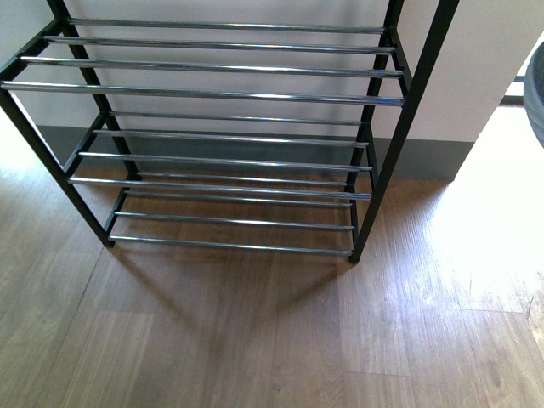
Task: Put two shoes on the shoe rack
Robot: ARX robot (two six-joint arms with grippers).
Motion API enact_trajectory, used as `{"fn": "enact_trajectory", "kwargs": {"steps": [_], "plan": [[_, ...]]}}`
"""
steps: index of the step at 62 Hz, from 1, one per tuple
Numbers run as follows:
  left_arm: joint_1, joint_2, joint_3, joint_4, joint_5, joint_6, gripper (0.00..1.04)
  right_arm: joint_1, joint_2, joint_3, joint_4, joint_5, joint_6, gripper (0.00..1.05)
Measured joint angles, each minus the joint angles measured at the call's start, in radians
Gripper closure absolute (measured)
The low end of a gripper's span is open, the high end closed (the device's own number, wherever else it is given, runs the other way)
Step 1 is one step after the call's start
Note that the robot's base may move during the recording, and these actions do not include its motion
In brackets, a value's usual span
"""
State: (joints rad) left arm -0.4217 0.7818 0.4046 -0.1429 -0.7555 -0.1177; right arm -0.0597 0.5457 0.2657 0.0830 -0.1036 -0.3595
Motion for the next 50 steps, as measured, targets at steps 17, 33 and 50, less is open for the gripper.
{"fn": "enact_trajectory", "kwargs": {"steps": [17,33,50], "plan": [[0.0,0.0,0.0,0.0,-0.001,0.0,1.03,0.0,0.0,0.0,0.0,-0.011,0.0,1.04],[0.0,0.0,0.0,0.0,0.0,0.0,1.03,0.0,0.0,0.0,0.0,-0.002,0.0,1.04],[0.0,0.0,0.0,0.0,-0.001,0.0,1.03,0.0,0.0,0.0,0.0,-0.008,0.0,1.04]]}}
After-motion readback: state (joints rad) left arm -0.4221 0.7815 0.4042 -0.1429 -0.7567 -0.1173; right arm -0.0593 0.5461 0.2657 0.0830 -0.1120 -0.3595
